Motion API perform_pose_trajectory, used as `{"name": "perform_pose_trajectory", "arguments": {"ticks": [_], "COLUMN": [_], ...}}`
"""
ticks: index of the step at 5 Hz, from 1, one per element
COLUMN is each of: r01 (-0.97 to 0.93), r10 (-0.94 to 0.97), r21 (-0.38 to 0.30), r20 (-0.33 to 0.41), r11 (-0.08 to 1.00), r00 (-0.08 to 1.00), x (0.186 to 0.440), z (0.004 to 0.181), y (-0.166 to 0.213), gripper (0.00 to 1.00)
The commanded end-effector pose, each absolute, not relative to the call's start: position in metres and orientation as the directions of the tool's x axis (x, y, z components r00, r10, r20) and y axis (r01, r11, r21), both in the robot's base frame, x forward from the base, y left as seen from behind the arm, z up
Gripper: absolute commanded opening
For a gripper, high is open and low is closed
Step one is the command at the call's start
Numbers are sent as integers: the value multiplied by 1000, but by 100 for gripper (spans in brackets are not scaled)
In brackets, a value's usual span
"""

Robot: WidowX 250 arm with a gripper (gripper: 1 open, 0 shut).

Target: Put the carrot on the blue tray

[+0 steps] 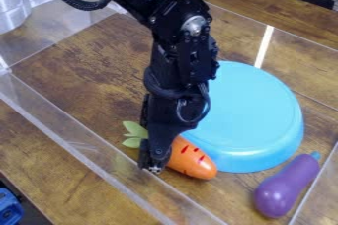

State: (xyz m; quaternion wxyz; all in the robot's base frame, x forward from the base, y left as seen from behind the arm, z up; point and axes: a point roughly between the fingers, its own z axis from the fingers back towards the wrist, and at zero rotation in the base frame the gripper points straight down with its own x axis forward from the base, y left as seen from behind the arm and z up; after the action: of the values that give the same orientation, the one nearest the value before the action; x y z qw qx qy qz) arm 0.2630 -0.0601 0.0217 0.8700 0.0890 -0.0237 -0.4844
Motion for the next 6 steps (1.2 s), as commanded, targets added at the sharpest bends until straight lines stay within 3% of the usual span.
{"name": "perform_pose_trajectory", "arguments": {"ticks": [1,3,6], "r01": [847,828,875], "r10": [-851,-835,-883], "r21": [153,163,157], "r20": [-59,-41,-26], "r11": [509,536,459], "r00": [522,548,468], "x": [250,271,276], "z": [5,10,15], "y": [-62,-54,-53], "gripper": [100,100,100]}}
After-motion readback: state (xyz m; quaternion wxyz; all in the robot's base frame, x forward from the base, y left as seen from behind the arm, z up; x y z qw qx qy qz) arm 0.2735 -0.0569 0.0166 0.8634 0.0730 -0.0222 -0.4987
